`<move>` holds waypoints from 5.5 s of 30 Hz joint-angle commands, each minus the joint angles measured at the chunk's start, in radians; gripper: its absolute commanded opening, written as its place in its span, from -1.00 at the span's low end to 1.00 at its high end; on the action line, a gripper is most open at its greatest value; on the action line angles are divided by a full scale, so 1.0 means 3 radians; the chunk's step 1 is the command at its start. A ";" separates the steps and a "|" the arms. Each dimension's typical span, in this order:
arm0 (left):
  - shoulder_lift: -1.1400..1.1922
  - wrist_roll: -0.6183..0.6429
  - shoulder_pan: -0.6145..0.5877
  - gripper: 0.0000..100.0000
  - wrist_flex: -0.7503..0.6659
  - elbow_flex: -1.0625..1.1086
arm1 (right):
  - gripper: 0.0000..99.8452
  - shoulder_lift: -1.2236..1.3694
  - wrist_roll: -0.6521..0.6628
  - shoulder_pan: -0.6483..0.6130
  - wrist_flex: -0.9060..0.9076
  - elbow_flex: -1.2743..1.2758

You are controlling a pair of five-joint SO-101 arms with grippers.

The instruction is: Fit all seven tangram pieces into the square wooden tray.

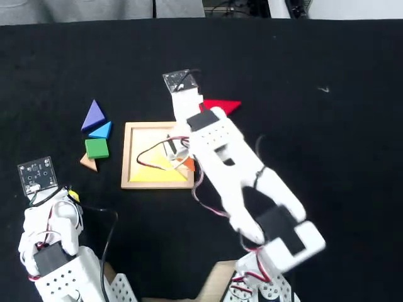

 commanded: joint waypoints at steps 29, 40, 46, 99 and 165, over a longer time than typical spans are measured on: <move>-0.0020 -0.0036 0.0008 -0.68 -0.0056 0.0023 | -0.60 0.0519 -0.0440 -0.0169 -0.0066 -0.0432; -0.0020 -0.0036 0.0008 -0.68 -0.0061 0.0023 | -0.58 0.0366 -0.0343 -0.0128 0.0041 -0.0586; -0.0020 -0.0036 0.0008 -0.68 -0.0061 0.0023 | -0.99 0.0228 0.0818 -0.0061 0.0000 -0.0979; -0.0020 -0.0036 0.0028 -0.68 -0.0066 0.0023 | -0.97 0.1378 0.1263 0.0164 -0.0087 -0.1404; -0.0026 -0.0036 0.0038 -0.68 -0.0072 0.0023 | -0.31 0.2591 0.4414 0.0849 0.1002 -0.3081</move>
